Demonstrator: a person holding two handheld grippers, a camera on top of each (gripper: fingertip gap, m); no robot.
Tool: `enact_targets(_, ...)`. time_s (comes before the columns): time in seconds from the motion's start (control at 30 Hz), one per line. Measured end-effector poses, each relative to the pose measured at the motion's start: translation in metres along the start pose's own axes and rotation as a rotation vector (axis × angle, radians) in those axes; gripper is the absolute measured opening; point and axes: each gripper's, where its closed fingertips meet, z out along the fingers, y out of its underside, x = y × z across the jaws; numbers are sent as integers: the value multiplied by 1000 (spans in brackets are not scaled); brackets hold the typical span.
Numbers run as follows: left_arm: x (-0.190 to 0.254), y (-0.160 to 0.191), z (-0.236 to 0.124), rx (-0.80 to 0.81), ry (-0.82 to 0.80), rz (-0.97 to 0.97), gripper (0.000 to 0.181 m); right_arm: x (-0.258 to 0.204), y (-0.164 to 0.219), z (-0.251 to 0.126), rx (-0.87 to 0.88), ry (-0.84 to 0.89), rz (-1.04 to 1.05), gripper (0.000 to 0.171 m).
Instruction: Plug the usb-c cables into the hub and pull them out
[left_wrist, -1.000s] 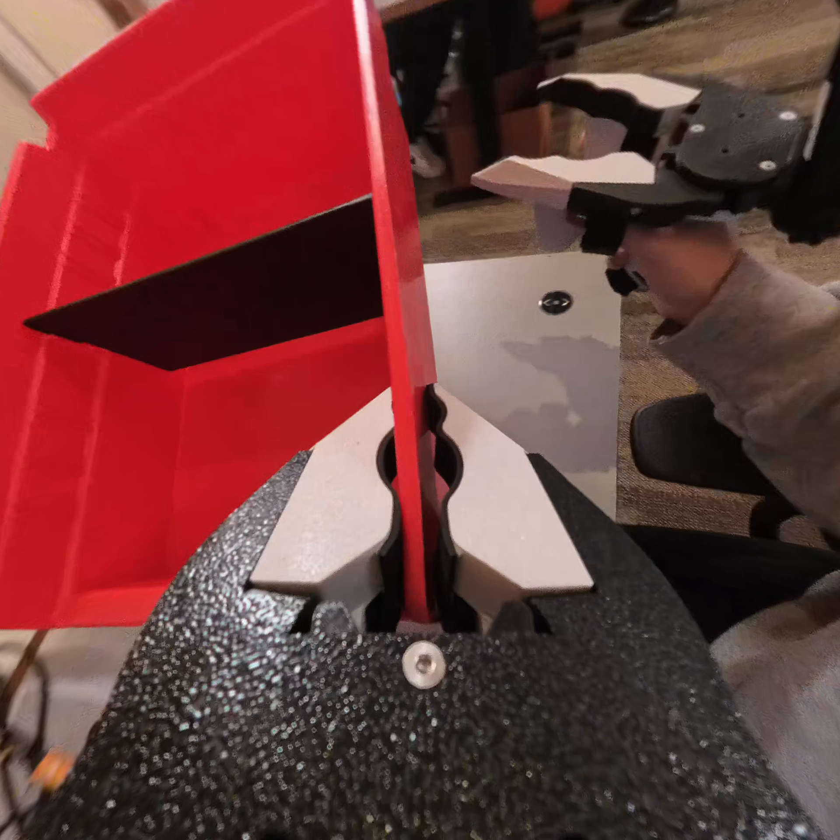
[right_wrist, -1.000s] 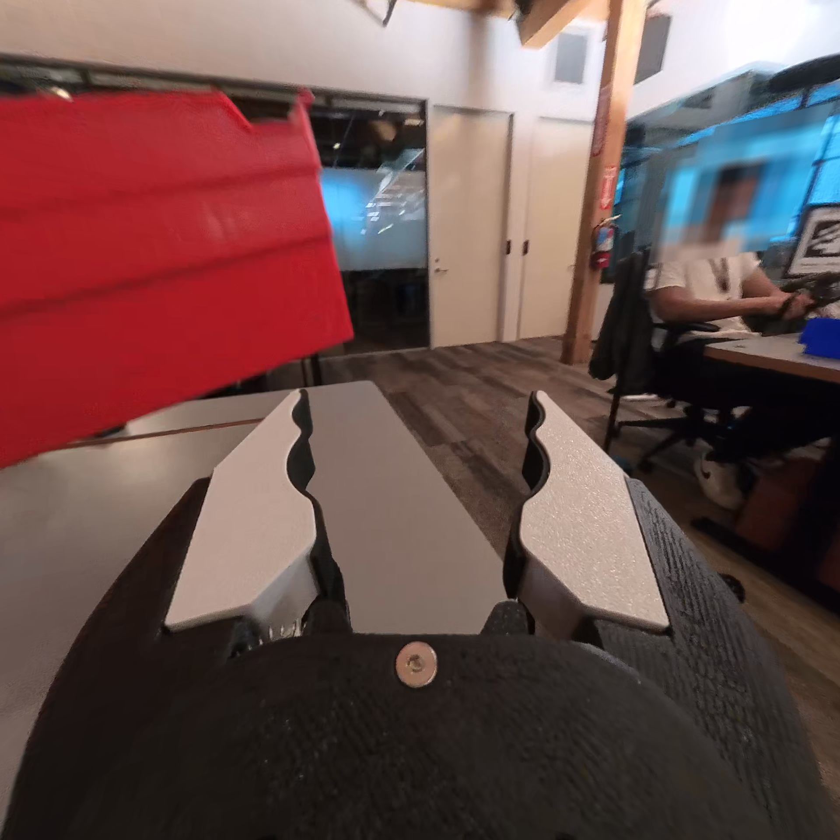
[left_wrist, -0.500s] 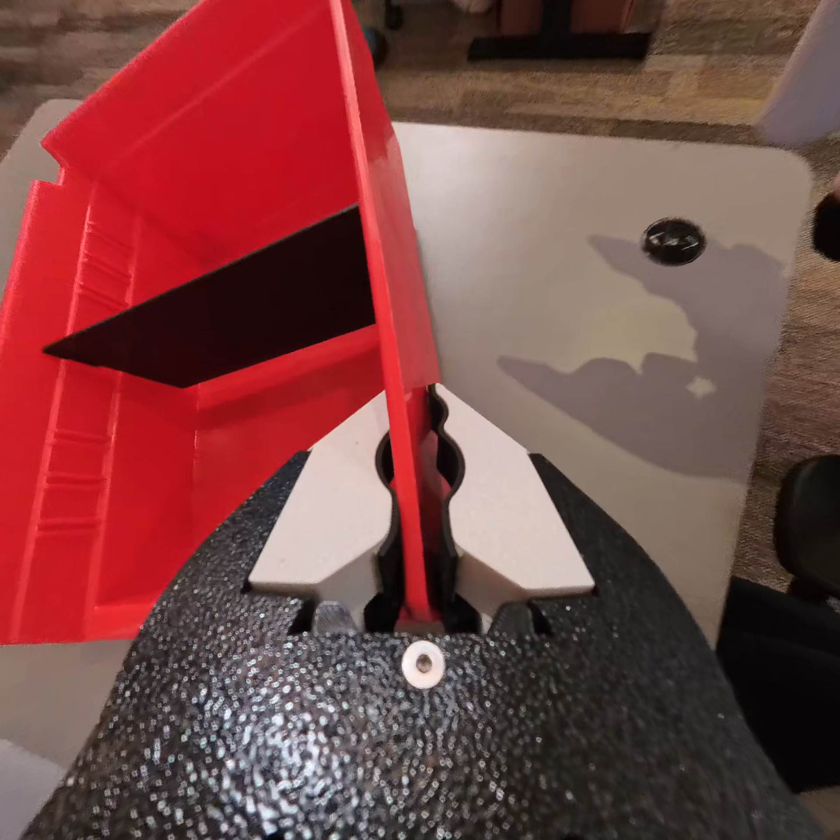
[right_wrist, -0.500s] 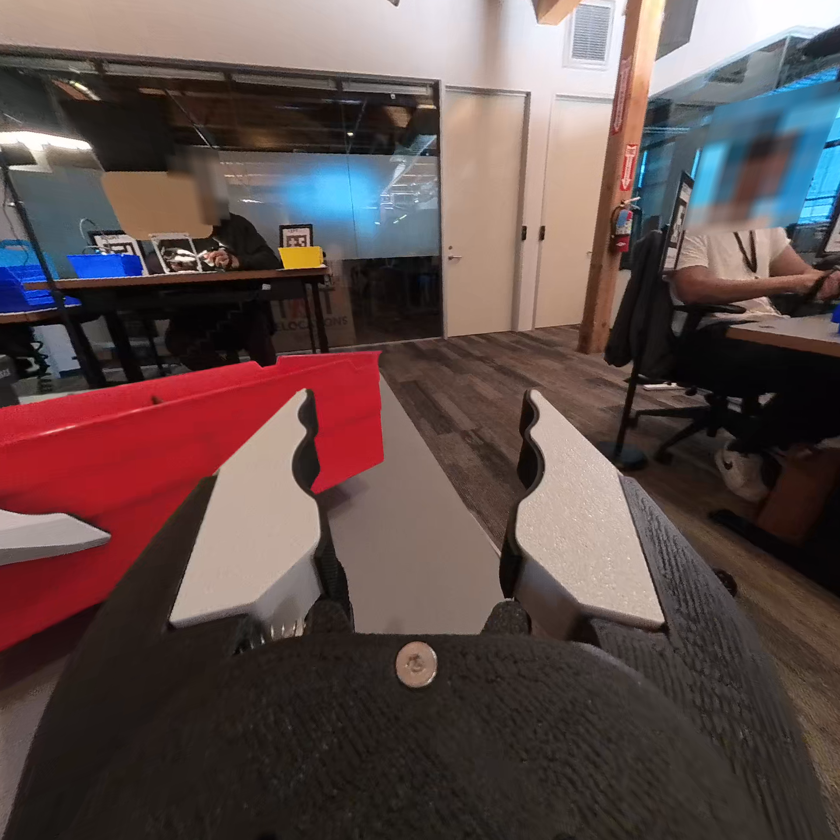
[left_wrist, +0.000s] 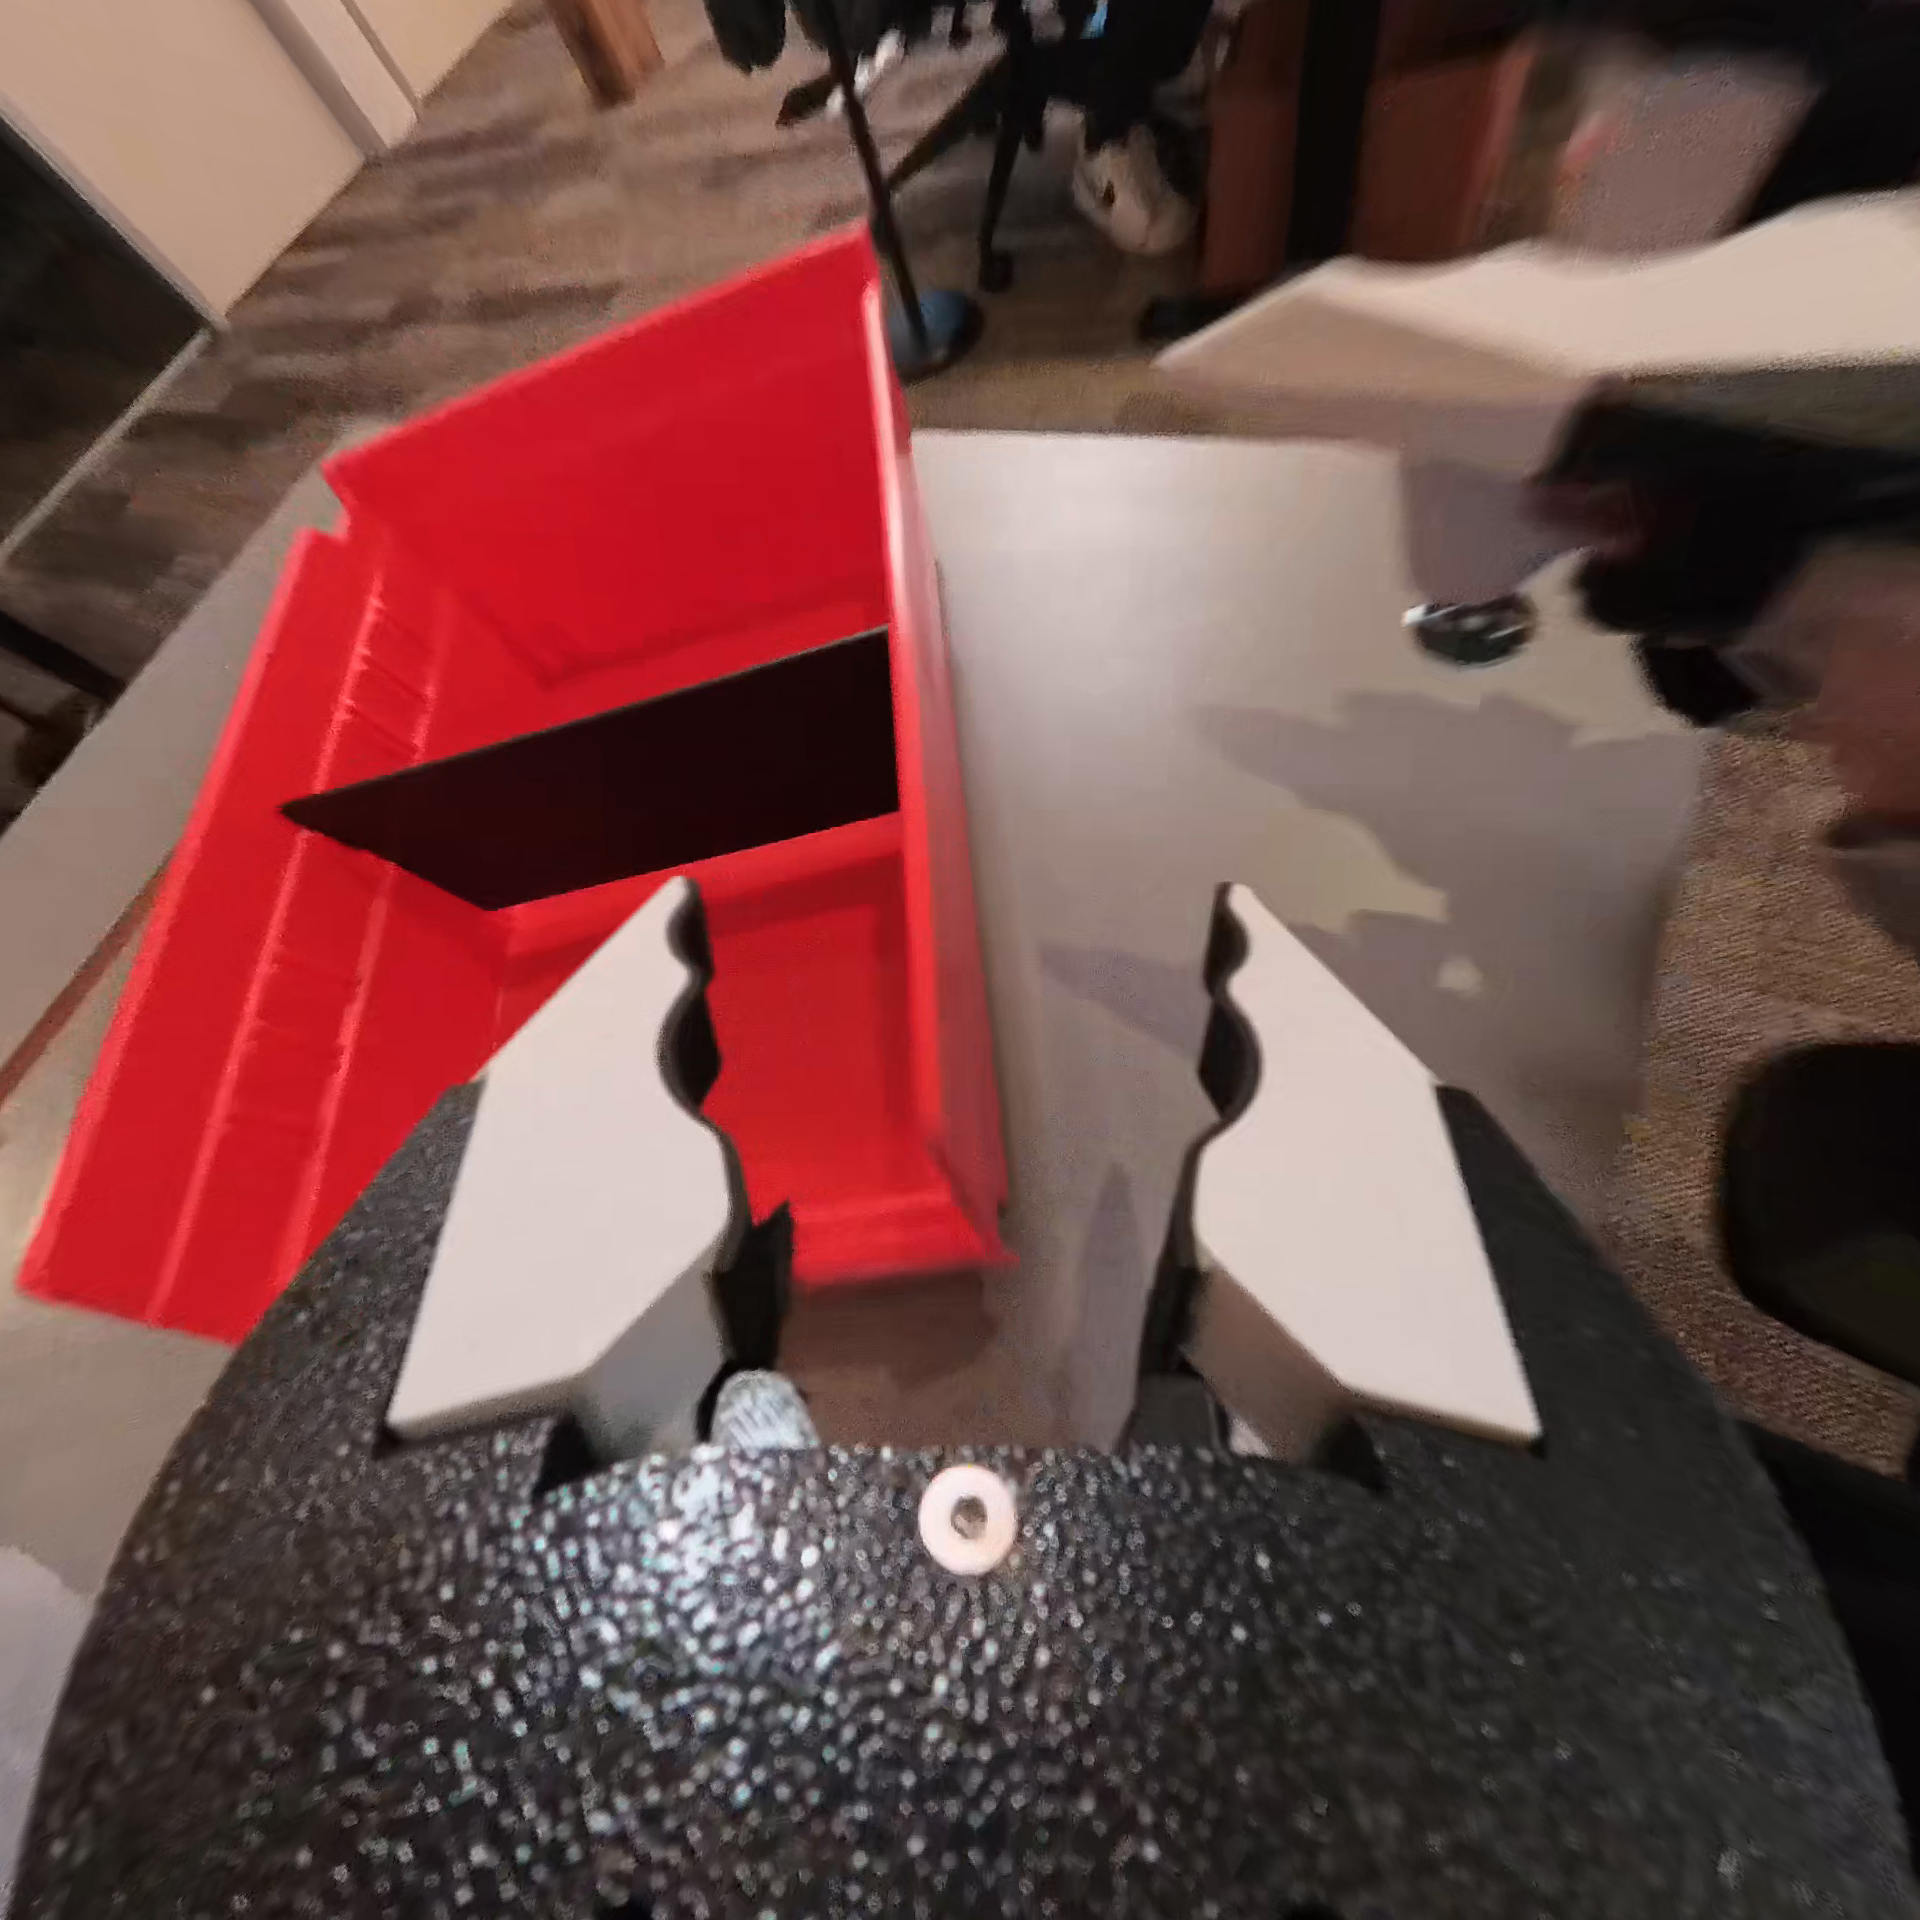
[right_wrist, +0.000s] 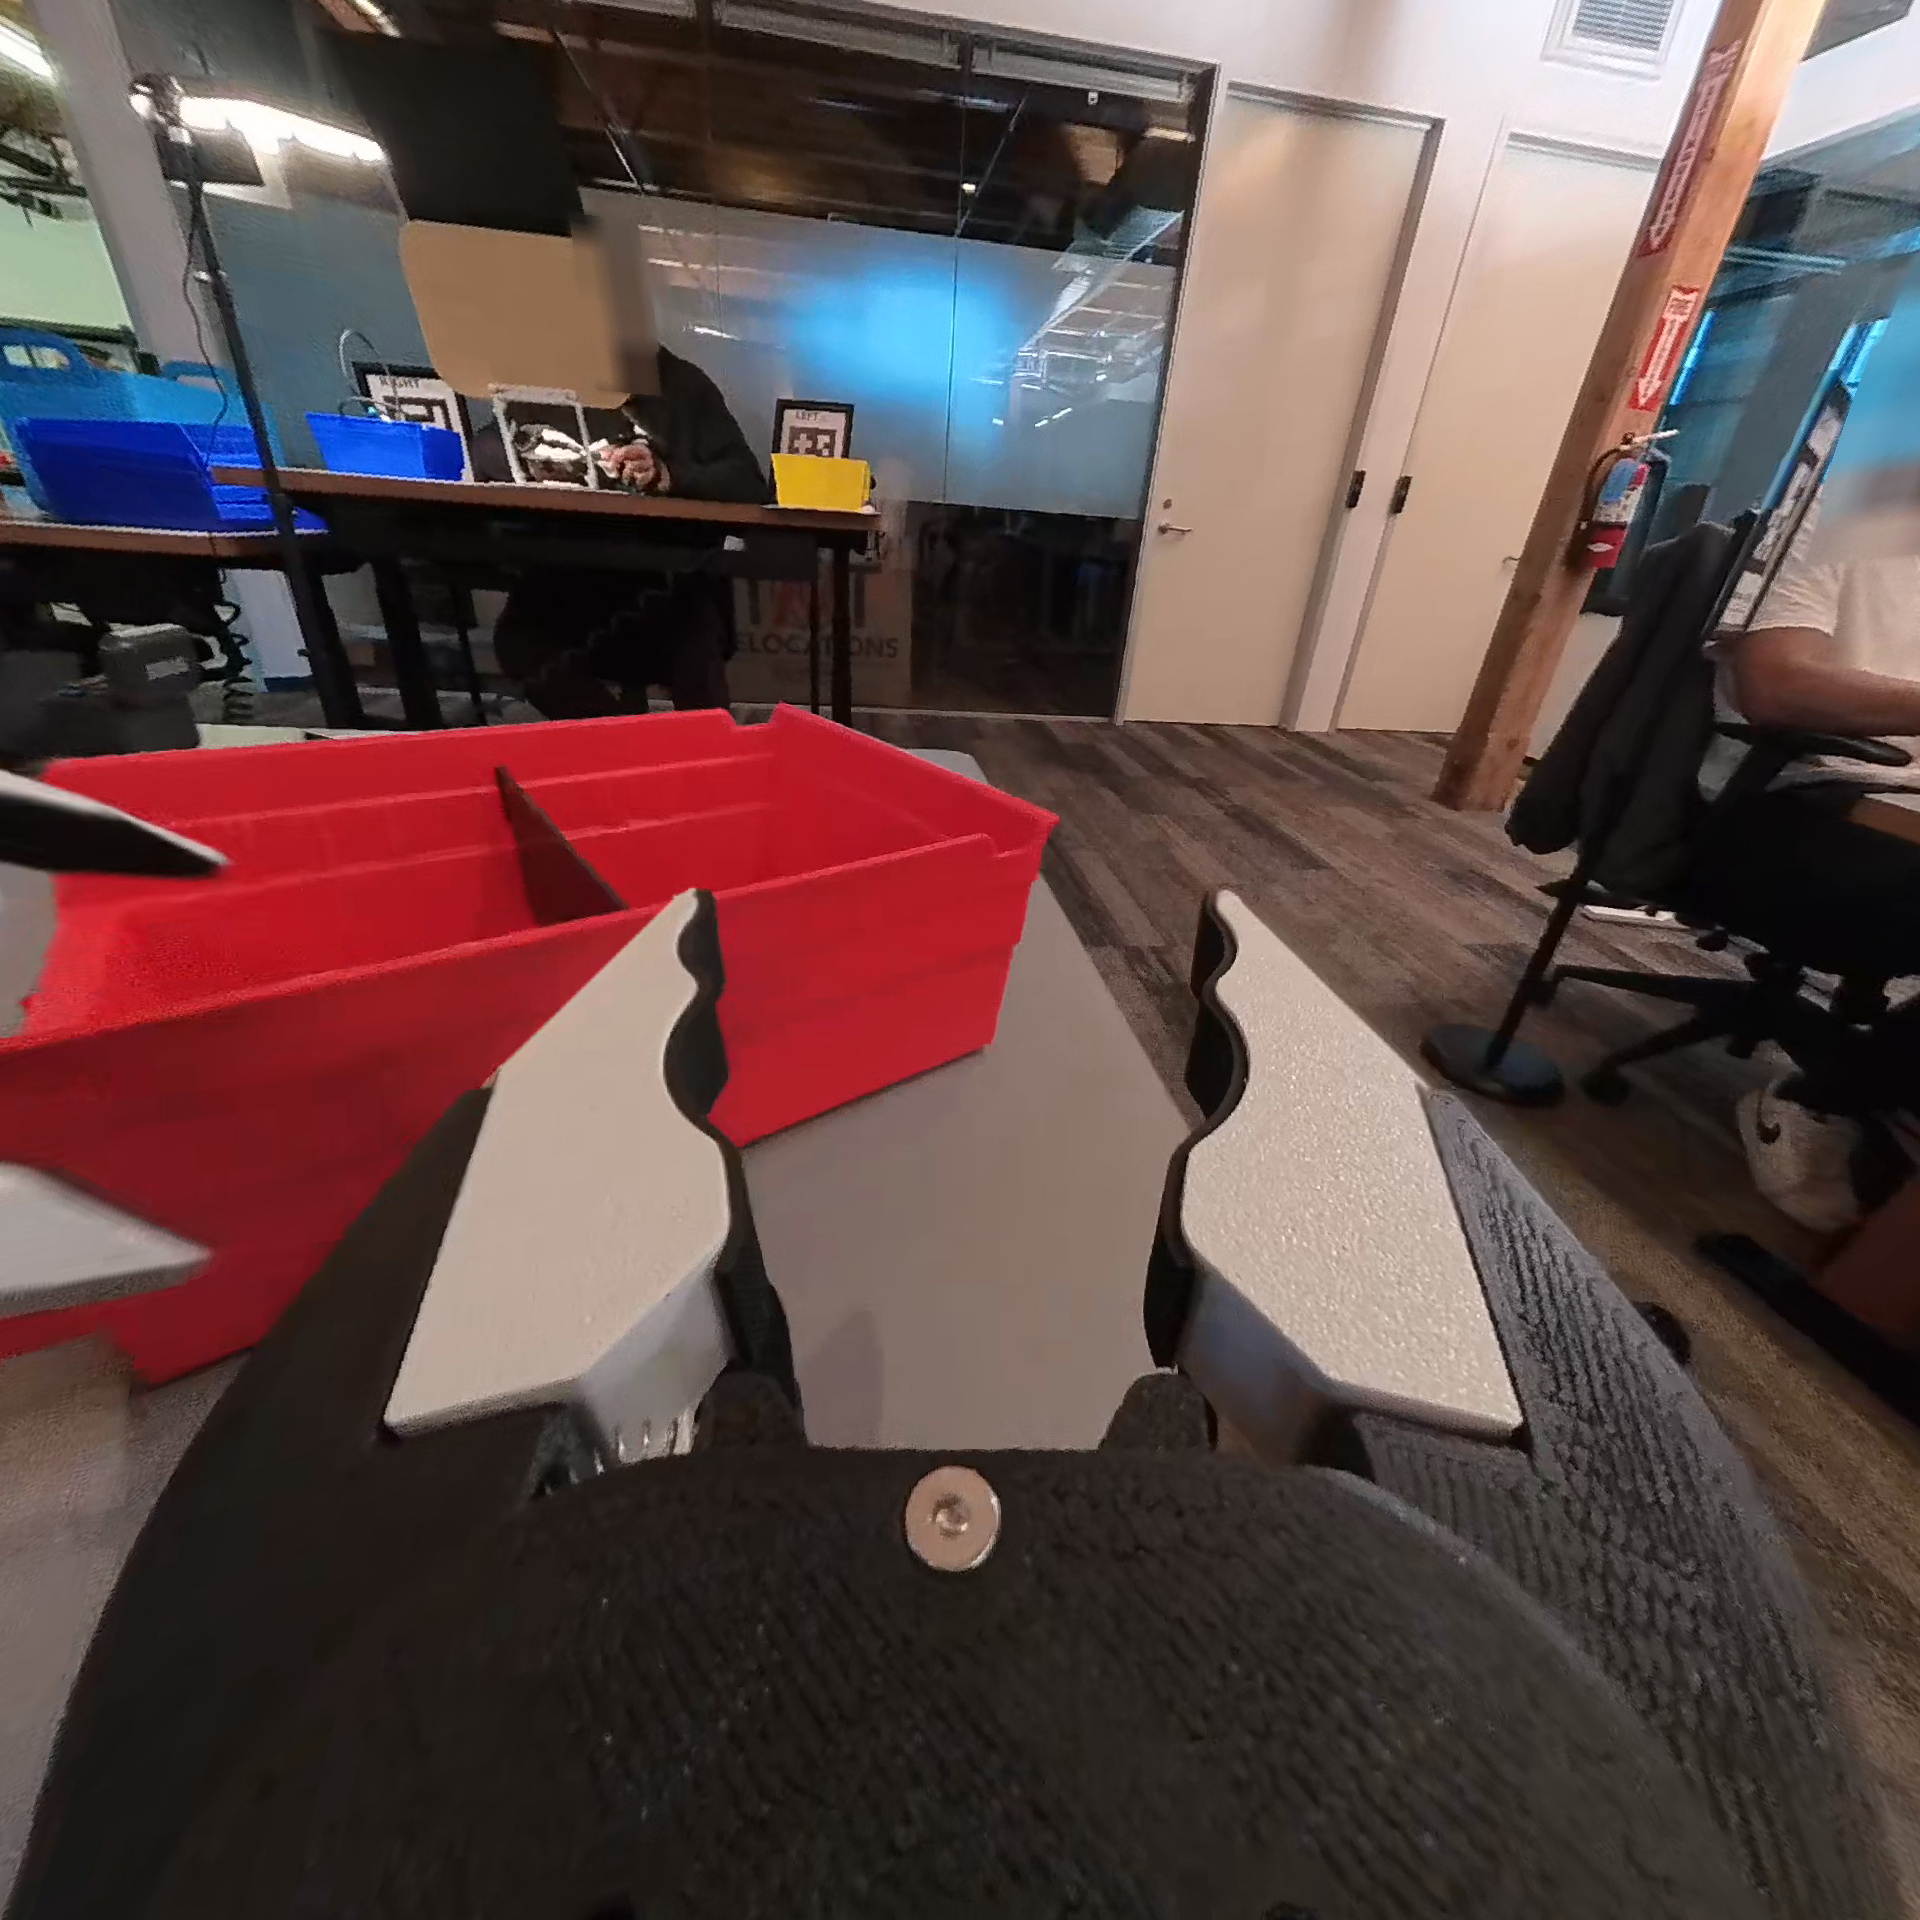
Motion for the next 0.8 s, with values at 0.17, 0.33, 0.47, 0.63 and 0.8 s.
enact_targets(0.17, -37, 0, -135, 297, -213, 6, 97, -47, -9, -6, 18, -56, 39, 113)
enact_targets(0.33, -157, 116, -248, 158, -680, -218, 119, -116, -7, -2, -53, -100, 38, 126)
enact_targets(0.47, -196, 220, -278, -24, -744, -510, 132, -143, 23, 13, -225, -44, 26, 134)
enact_targets(0.63, -205, 273, -273, -187, -719, -593, 112, -170, 76, 19, -497, -77, 46, 129)
enact_targets(0.8, -213, 294, -280, -254, -743, -618, 101, -141, 78, 6, -544, -51, 67, 65)
